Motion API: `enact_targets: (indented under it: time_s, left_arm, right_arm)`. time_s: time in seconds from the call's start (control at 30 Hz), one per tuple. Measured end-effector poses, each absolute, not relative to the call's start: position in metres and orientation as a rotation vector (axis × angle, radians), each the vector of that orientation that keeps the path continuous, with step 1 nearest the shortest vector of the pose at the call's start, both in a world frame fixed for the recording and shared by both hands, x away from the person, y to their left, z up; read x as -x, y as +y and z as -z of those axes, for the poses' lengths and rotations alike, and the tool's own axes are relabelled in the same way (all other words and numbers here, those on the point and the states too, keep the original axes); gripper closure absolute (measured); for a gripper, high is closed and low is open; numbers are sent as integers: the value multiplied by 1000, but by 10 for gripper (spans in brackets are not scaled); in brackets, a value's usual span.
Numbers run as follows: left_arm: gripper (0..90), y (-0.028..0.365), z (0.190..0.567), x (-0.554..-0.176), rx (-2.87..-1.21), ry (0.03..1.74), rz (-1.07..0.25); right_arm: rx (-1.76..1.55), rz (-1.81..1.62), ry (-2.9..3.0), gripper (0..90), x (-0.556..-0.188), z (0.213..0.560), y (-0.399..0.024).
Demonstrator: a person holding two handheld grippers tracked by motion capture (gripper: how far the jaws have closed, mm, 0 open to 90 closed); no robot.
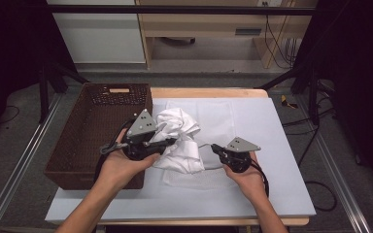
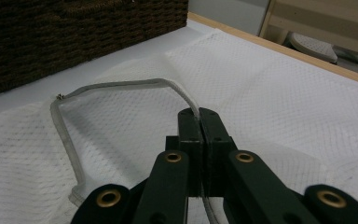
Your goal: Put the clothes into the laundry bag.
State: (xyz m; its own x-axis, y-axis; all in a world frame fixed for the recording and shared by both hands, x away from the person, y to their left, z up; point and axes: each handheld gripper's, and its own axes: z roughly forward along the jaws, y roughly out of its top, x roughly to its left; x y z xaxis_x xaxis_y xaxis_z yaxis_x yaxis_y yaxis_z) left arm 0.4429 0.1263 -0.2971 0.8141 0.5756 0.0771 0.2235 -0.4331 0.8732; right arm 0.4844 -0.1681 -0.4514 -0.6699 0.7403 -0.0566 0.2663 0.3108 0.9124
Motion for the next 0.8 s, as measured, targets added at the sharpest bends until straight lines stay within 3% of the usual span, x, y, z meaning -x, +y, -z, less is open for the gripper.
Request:
enact_targets:
  time_s: [0.8]
  left_arm:
    - [685,97,332,-427,-2068,532,-365]
  right_arm:
    - [-928,-1391,2116,889,-488,453,-173]
